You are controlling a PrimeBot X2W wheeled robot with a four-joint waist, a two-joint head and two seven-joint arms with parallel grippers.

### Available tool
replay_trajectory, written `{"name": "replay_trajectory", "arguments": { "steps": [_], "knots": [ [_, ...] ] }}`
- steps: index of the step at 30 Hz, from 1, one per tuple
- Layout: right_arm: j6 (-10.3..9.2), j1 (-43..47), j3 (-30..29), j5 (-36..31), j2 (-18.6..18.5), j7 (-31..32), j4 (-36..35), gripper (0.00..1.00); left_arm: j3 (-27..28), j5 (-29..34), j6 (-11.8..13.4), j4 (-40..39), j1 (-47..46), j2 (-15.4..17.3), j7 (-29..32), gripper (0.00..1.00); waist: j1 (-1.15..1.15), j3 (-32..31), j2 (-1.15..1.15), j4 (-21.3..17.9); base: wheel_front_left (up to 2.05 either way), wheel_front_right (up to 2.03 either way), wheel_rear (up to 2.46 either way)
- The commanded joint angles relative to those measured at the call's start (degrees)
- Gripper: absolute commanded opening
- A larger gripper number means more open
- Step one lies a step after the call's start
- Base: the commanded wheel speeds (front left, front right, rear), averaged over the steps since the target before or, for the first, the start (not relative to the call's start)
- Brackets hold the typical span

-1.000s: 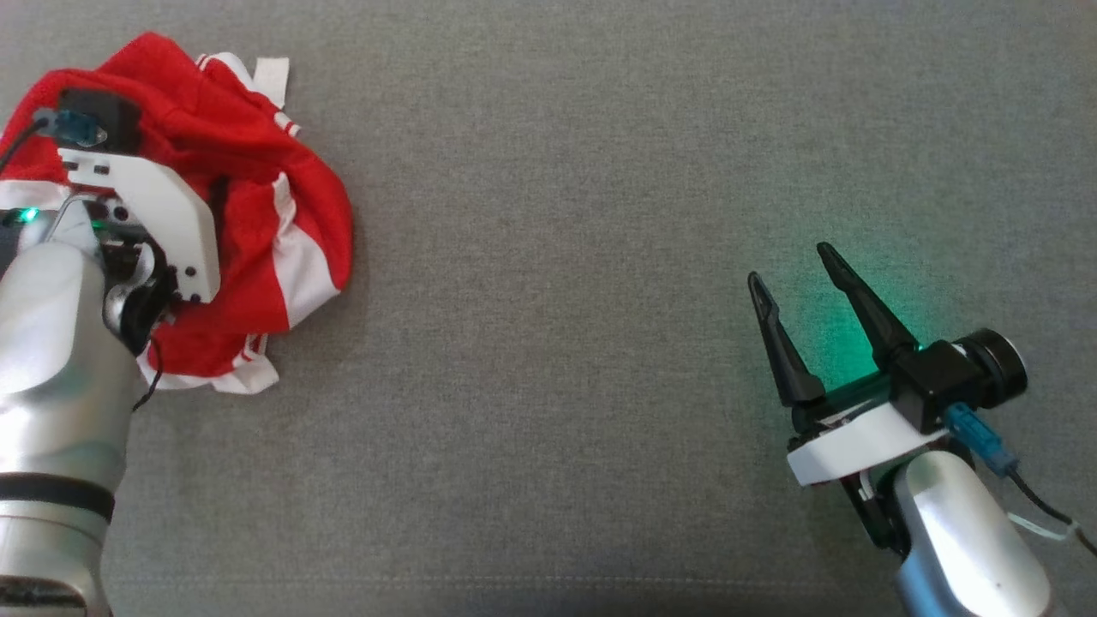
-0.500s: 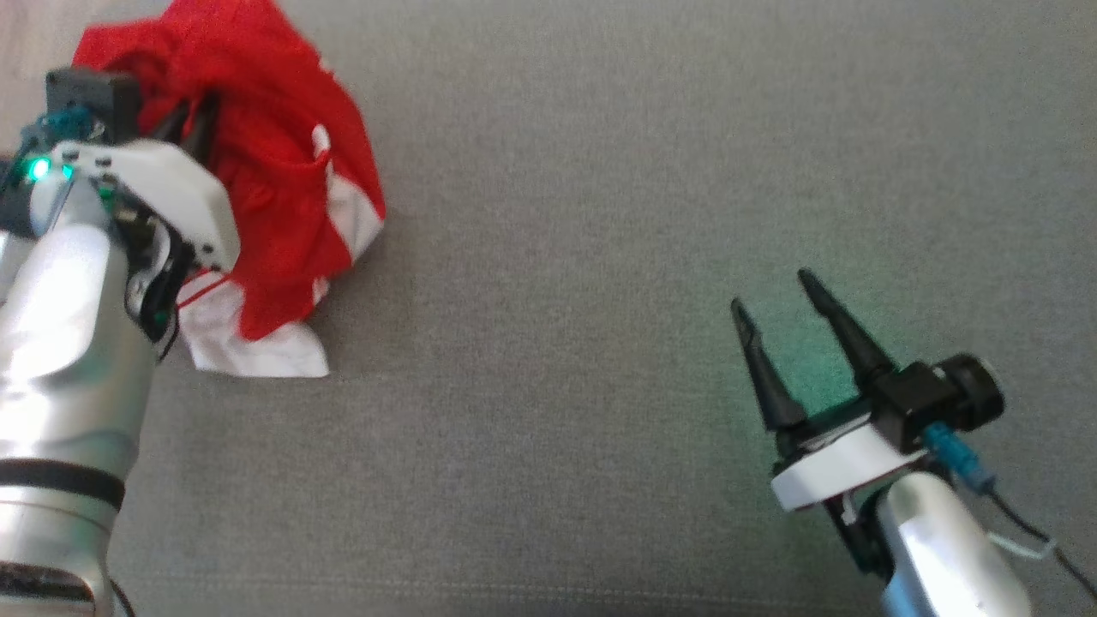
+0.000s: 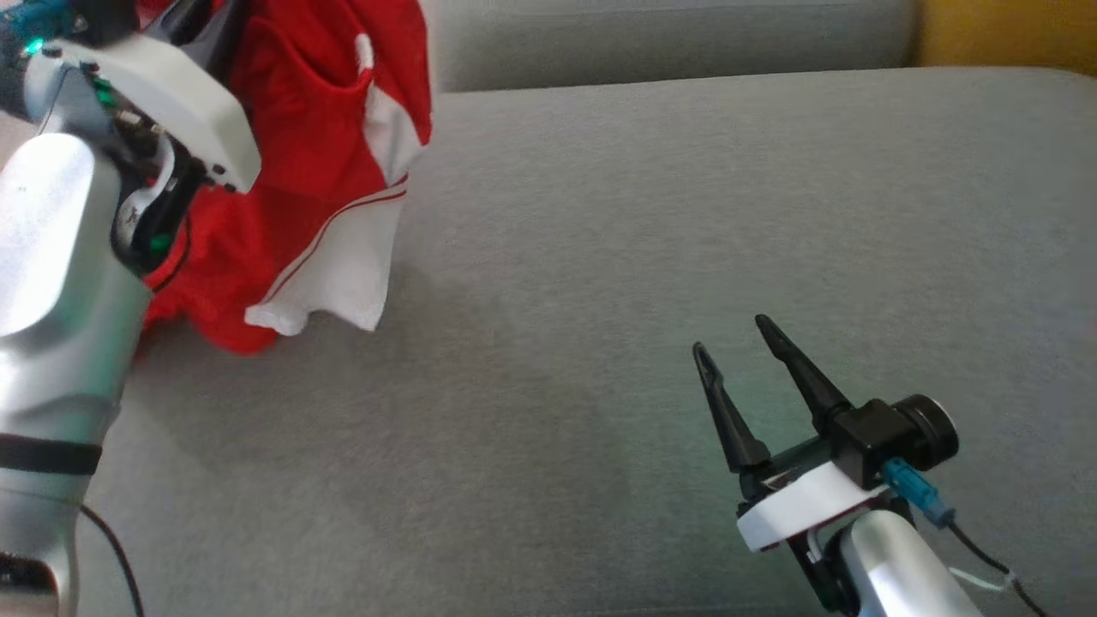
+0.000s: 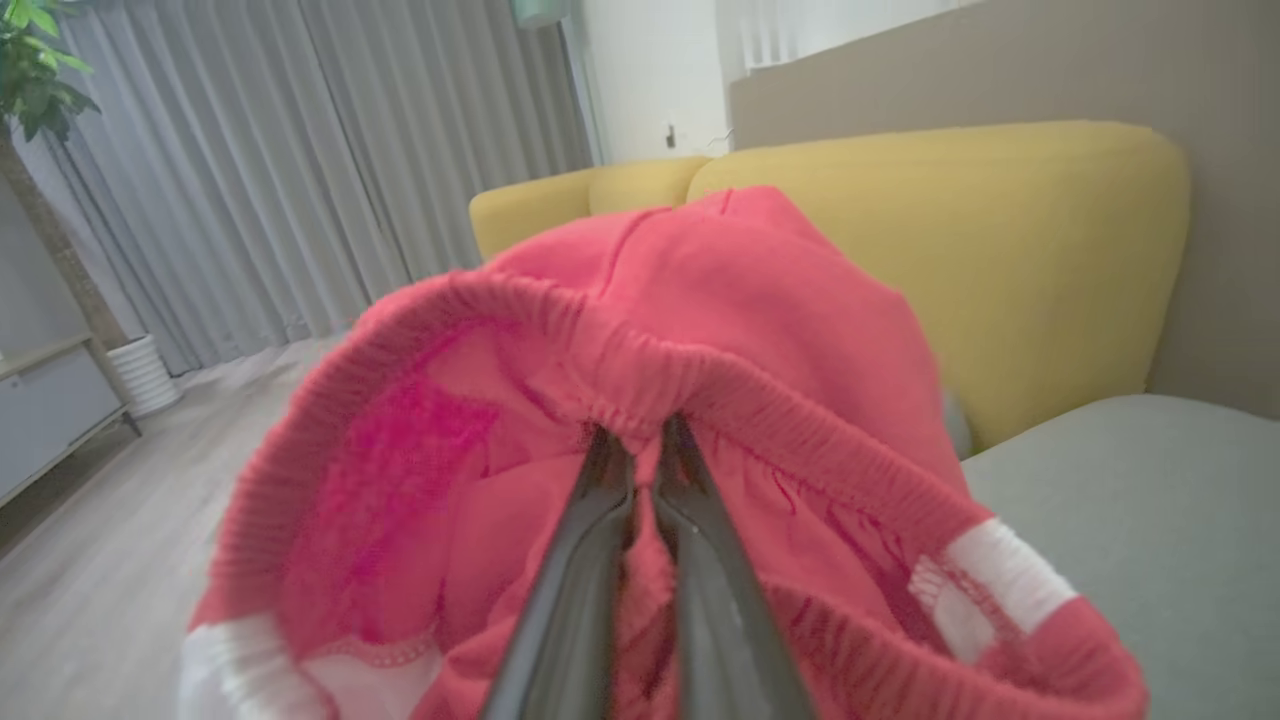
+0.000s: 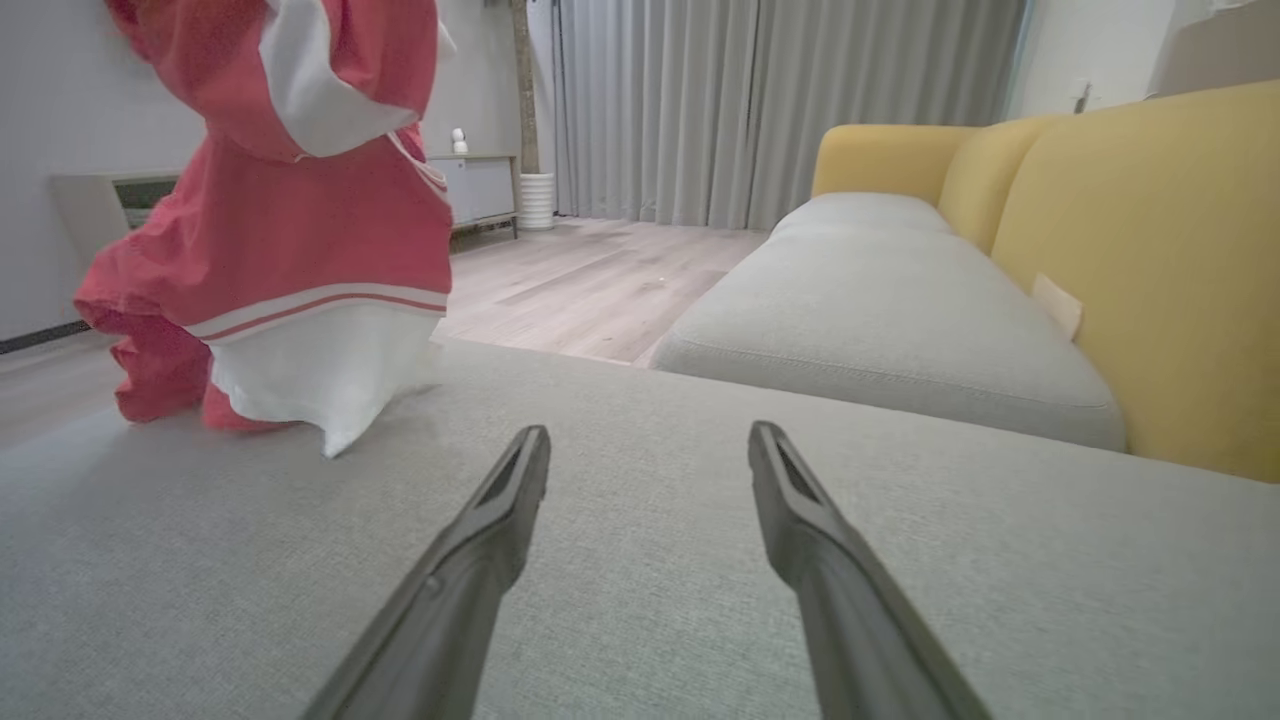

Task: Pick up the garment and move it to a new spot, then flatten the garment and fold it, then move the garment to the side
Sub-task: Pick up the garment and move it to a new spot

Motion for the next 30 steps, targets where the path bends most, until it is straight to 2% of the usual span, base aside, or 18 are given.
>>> {"name": "replay_trajectory", "arguments": {
  "steps": [1, 8, 18, 25, 30],
  "knots": [
    [-0.04, -0.73, 1.41, 0.15, 0.74, -0.62, -2.08, 1.00, 2.01, -0.99, 0.08, -3.27, -4.37, 2.58, 0.27, 0.00, 0.00, -1.88, 0.00, -4.44, 0.00, 0.00, 0.00],
    [-0.04, -1.98, 2.42, 0.23, 1.52, -0.62, -3.77, 1.00, 1.39, -2.84, 0.25, -6.96, -4.92, 1.95, 1.96, 0.00, 0.00, -1.49, 0.00, -13.48, 0.00, 0.00, 0.00],
    [-0.04, -4.67, 3.60, 0.92, 2.16, -0.62, -6.05, 1.00, -2.48, -4.88, 0.22, -6.40, -4.14, -5.00, 1.90, 0.00, 0.00, 3.18, 0.00, -23.44, 0.00, 0.00, 0.00],
    [-0.04, -6.10, 4.74, 2.87, 2.35, -0.62, -7.82, 1.00, -7.90, -5.41, 0.13, 0.54, -0.74, -9.61, -0.01, 0.00, 0.00, 8.31, 0.00, -28.16, 0.00, 0.00, 0.00],
    [-0.04, -5.99, 5.04, 3.96, 2.36, -0.62, -8.15, 1.00, -10.68, -4.23, 0.34, 8.87, 2.12, -12.48, -4.98, 0.00, 0.00, 9.98, 0.00, -29.58, 0.00, 0.00, 0.00]
  ]
}}
